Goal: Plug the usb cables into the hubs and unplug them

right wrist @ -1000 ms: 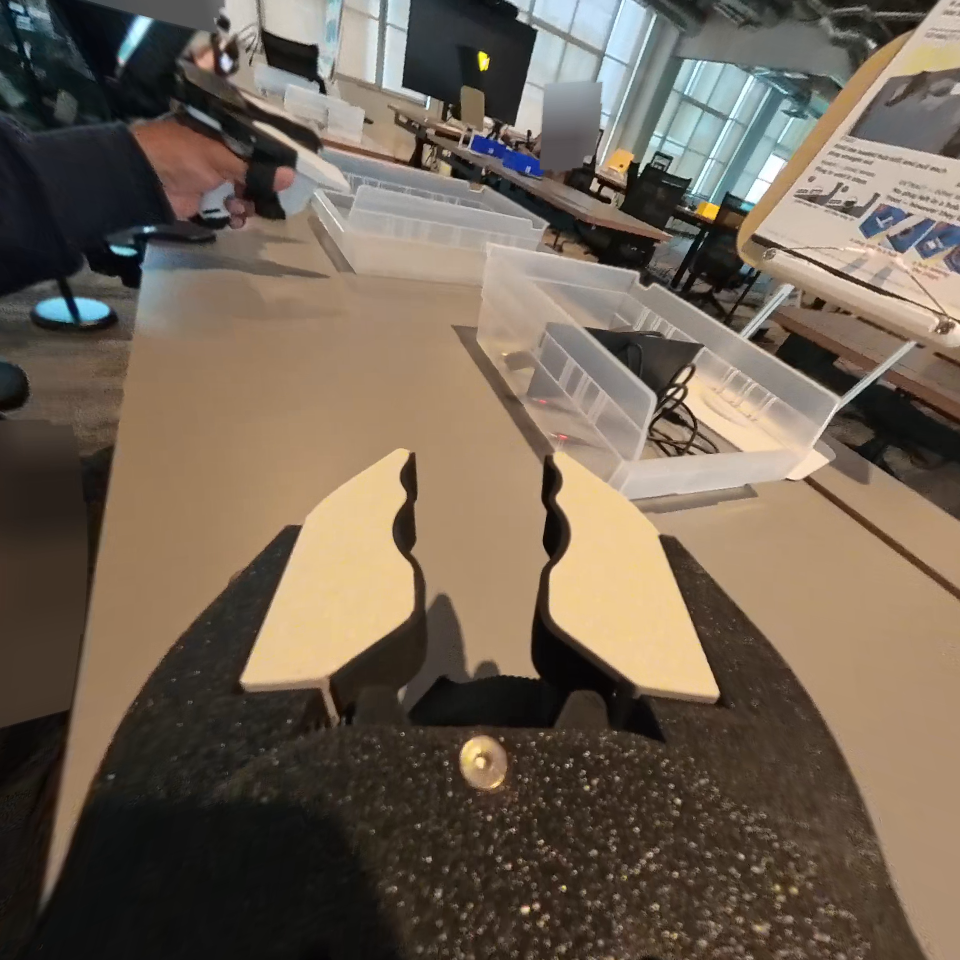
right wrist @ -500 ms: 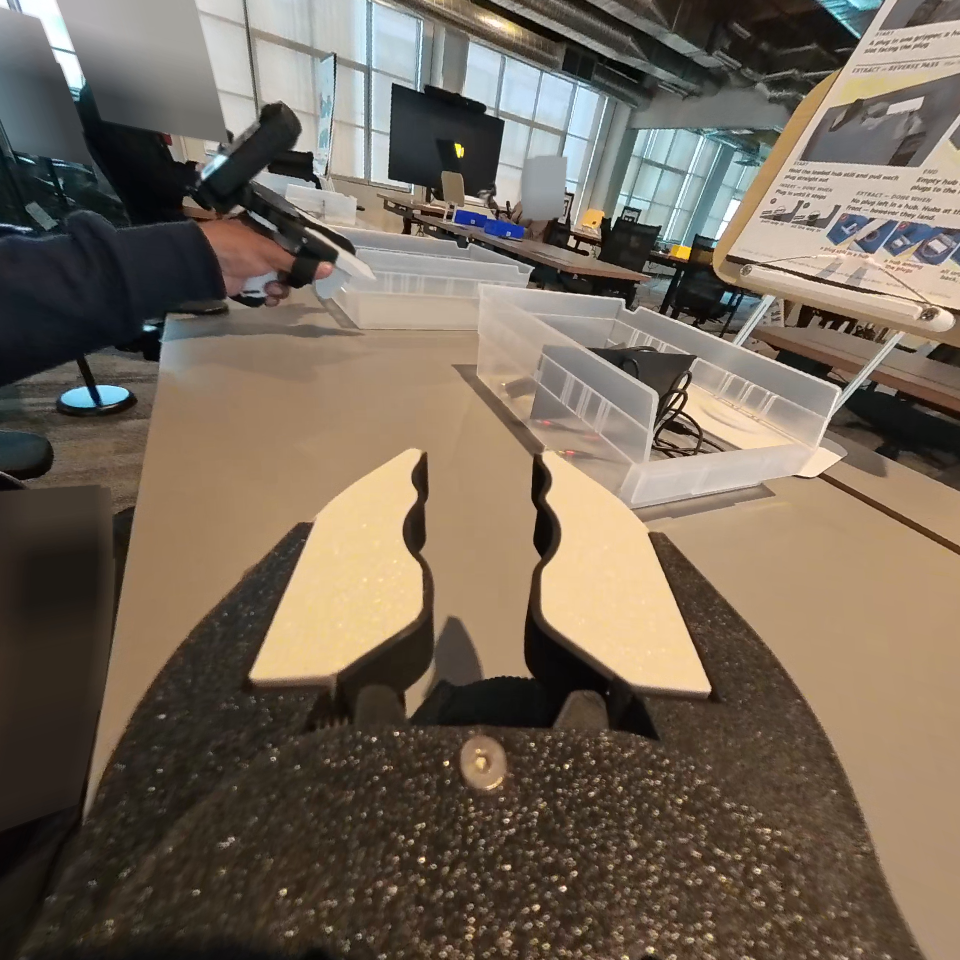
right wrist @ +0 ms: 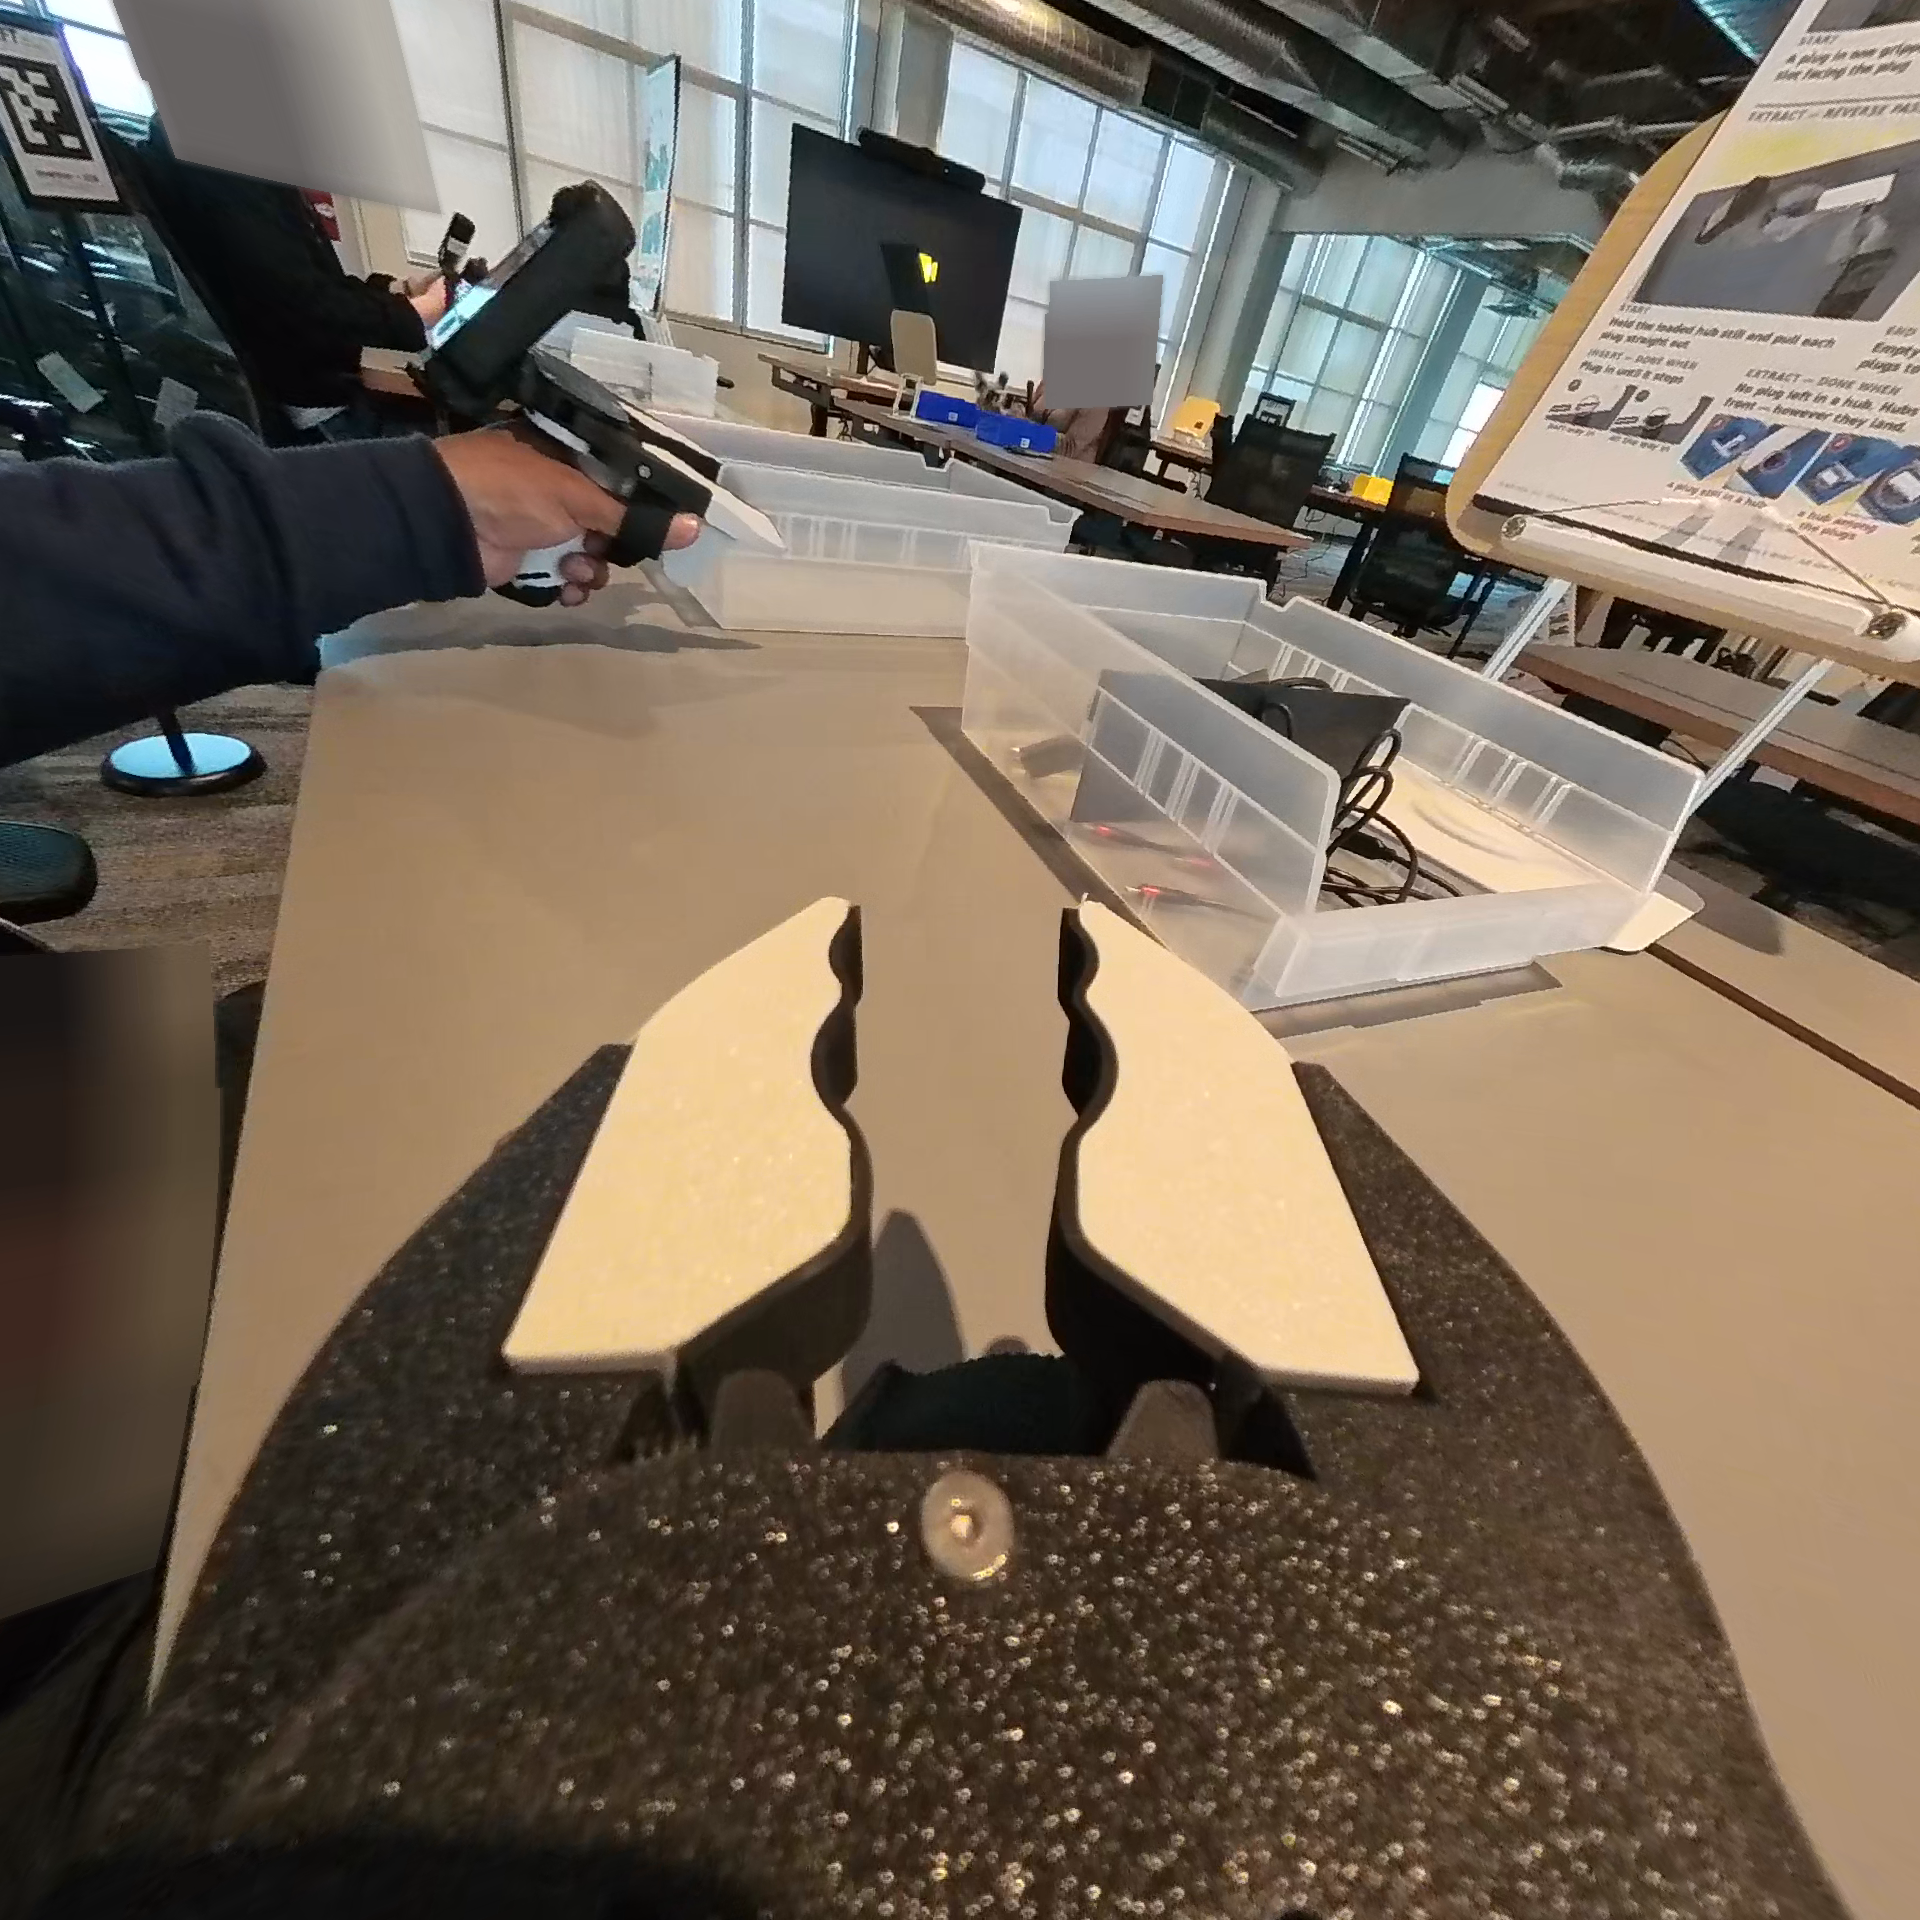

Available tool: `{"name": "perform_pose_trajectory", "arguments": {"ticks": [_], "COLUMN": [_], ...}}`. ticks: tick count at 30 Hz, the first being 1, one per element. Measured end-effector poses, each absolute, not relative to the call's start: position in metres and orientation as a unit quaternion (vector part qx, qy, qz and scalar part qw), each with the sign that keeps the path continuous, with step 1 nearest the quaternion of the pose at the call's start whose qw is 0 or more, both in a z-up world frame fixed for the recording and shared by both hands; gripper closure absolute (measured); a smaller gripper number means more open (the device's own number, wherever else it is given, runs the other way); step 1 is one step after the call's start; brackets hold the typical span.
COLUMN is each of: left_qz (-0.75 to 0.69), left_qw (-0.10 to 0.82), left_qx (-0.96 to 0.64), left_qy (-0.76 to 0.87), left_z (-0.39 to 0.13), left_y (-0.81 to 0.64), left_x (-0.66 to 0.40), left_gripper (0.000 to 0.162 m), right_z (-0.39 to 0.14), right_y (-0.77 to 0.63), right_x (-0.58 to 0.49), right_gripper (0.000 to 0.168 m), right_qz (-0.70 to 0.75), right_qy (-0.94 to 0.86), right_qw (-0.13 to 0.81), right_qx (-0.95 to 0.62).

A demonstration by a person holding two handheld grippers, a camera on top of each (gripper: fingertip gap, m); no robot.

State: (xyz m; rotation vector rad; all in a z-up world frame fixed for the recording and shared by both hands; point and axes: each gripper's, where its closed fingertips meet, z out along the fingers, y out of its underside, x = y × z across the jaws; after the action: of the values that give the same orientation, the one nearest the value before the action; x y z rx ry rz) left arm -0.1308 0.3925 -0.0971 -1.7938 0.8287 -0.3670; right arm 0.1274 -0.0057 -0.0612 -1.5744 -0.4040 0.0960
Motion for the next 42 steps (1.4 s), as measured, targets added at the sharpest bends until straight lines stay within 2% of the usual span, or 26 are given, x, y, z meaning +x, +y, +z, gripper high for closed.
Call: {"name": "perform_pose_trajectory", "arguments": {"ticks": [22, 33, 42], "left_qz": [-0.140, -0.146, -0.148], "left_qw": [0.517, 0.536, 0.623], "left_qx": [-0.767, -0.755, -0.704], "left_qy": [0.354, 0.350, 0.309], "left_z": [-0.102, -0.097, -0.075], "left_y": [0.401, 0.399, 0.395], "left_x": [-0.129, -0.129, -0.142], "left_gripper": [0.080, 0.080, 0.077], "right_z": [-0.062, -0.061, -0.037], "right_y": [-0.005, -0.002, 0.084], "right_x": [0.126, 0.131, 0.173], "right_gripper": [0.134, 0.134, 0.113], "right_qz": [0.042, 0.041, -0.012], "right_qy": [-0.182, -0.177, -0.252], "right_qw": [0.684, 0.683, 0.610], "right_qx": [-0.705, -0.707, -0.751]}}
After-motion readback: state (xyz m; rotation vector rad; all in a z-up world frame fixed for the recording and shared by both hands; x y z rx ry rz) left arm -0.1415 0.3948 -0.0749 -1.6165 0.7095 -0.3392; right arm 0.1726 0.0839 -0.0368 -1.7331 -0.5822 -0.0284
